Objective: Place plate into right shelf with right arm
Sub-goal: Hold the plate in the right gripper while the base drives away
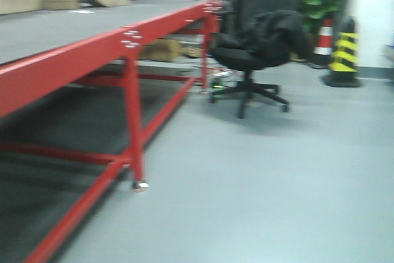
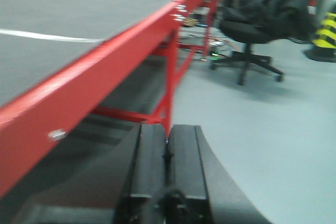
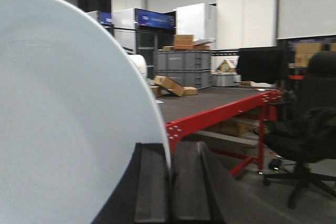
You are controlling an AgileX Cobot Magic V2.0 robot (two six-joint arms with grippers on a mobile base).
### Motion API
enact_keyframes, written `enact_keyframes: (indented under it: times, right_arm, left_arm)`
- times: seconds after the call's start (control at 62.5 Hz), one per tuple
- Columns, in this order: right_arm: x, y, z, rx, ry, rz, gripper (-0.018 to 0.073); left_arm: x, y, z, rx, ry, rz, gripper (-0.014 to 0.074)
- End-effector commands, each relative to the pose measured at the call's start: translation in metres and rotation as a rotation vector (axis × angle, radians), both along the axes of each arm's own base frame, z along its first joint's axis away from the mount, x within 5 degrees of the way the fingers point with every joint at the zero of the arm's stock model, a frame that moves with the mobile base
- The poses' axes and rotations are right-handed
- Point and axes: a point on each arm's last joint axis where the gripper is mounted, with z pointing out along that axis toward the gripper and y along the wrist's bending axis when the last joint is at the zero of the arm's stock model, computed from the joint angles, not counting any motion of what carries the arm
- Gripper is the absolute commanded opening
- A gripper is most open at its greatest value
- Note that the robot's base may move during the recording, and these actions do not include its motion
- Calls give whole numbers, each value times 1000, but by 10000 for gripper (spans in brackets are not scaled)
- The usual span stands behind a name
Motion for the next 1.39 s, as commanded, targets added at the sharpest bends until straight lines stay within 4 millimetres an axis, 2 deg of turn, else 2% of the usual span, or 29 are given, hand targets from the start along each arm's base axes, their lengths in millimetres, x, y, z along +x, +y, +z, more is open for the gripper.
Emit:
enact_keyframes:
  times: [0.0,1.377]
  right_arm:
    - [-6,-3,16,44,-113,-5,64]
    - [-6,-3,16,43,-111,-5,64]
  left_arm:
    - [0,0,5,-14,-84,4,-47]
    - [0,0,5,-14,-84,4,-47]
